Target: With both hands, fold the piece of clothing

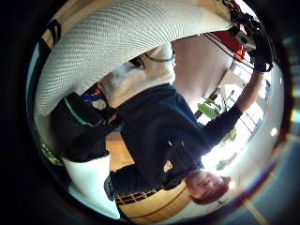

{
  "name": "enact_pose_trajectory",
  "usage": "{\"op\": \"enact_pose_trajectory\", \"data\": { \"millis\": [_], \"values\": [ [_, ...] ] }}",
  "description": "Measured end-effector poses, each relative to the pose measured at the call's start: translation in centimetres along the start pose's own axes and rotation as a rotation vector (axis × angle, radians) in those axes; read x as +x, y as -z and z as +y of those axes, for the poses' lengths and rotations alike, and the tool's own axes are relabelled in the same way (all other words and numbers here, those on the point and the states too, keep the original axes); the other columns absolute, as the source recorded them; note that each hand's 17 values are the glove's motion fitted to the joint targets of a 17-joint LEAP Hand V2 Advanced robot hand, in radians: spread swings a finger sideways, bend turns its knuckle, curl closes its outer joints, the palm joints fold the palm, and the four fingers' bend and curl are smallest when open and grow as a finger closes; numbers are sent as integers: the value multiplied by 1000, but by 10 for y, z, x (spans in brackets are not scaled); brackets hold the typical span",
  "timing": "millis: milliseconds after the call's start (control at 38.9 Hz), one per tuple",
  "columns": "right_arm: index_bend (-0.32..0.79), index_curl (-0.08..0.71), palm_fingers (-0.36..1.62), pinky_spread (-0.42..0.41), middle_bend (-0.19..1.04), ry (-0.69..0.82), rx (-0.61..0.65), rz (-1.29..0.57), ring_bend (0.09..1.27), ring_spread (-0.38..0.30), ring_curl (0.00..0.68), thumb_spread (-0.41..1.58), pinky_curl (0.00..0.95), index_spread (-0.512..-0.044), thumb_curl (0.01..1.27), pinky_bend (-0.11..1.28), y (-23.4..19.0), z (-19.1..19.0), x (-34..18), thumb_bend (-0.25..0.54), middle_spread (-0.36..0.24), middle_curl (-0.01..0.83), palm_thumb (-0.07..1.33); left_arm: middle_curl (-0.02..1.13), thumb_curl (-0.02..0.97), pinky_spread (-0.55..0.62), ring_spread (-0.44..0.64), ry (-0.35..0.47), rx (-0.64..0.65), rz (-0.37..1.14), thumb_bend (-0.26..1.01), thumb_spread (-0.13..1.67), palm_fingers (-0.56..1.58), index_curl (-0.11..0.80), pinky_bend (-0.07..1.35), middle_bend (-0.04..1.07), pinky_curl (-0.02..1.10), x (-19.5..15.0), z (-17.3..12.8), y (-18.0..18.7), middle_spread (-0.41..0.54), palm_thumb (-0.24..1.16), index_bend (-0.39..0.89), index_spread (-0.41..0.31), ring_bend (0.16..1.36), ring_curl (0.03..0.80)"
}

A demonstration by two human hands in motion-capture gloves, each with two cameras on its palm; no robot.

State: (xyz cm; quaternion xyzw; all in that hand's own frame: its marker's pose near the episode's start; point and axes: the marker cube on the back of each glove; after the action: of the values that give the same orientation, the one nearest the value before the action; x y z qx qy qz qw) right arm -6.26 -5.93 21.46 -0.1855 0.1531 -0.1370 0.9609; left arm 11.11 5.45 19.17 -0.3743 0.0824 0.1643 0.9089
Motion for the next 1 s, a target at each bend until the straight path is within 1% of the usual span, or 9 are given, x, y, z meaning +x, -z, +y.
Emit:
{"op": "enact_pose_trajectory", "data": {
  "millis": [128,231,437,591,668,745,771,848,1002],
  "values": [
    [253,447,1281,-347,292,31,-53,-23,452,-296,411,343,348,-281,690,462,35,31,6,-27,-251,481,1031,541,706,-396,-344,-126,63,22,-6,574,1288,494,670,407,481,2,30,31,-291,880,212,-304,493,434],
    [260,465,1284,-354,299,-5,-36,-77,451,-299,420,310,350,-281,704,453,68,36,29,-29,-255,487,1025,556,728,-410,-350,-127,87,74,-12,589,1282,513,697,411,493,-13,32,75,-299,869,220,-312,509,447],
    [257,488,1283,-369,315,-231,-33,-213,450,-292,432,261,352,-288,729,436,90,-44,91,-31,-259,497,1012,582,771,-418,-357,124,186,105,-13,592,1267,543,732,420,511,-69,-55,160,-313,852,227,-318,537,467],
    [221,496,1239,-353,315,-381,-96,-253,452,-274,445,250,361,-288,744,436,93,-54,82,-30,-250,502,1002,595,801,-405,-351,408,247,93,-11,610,1228,565,734,412,519,-84,-108,163,-310,849,239,-318,542,478],
    [136,474,1167,-346,317,-448,28,-273,457,-267,451,273,366,-289,754,444,78,-71,86,-21,-241,505,1015,596,815,-373,-338,484,358,64,4,631,1116,568,699,388,516,-91,-132,155,-292,882,216,-301,527,476],
    [40,423,1076,-332,271,-502,192,-282,490,-257,462,351,383,-288,756,497,67,-78,97,-15,-231,495,1027,585,787,-340,-308,465,409,70,-36,758,979,550,637,337,503,-84,-123,149,-264,804,156,-267,486,468],
    [19,404,1023,-329,200,-516,200,-307,499,-251,462,480,396,-288,747,551,65,-74,99,-9,-214,473,1012,570,757,-314,-290,460,429,78,-73,829,886,540,607,283,498,-82,-117,149,-245,718,135,-251,495,475],
    [42,384,848,-271,150,-571,117,-466,472,-215,468,726,416,-293,704,593,56,-51,104,-37,-190,457,897,573,680,-220,-208,431,542,93,-99,963,665,553,497,203,487,-77,-99,151,-181,535,201,-222,466,485],
    [-4,305,769,-151,172,-628,-120,-730,502,-149,458,994,413,-240,615,617,34,-26,110,-96,-129,436,636,482,586,-115,-111,335,656,124,-48,1117,650,536,395,124,421,-70,-94,137,-109,404,202,-184,404,428]
  ]
}}
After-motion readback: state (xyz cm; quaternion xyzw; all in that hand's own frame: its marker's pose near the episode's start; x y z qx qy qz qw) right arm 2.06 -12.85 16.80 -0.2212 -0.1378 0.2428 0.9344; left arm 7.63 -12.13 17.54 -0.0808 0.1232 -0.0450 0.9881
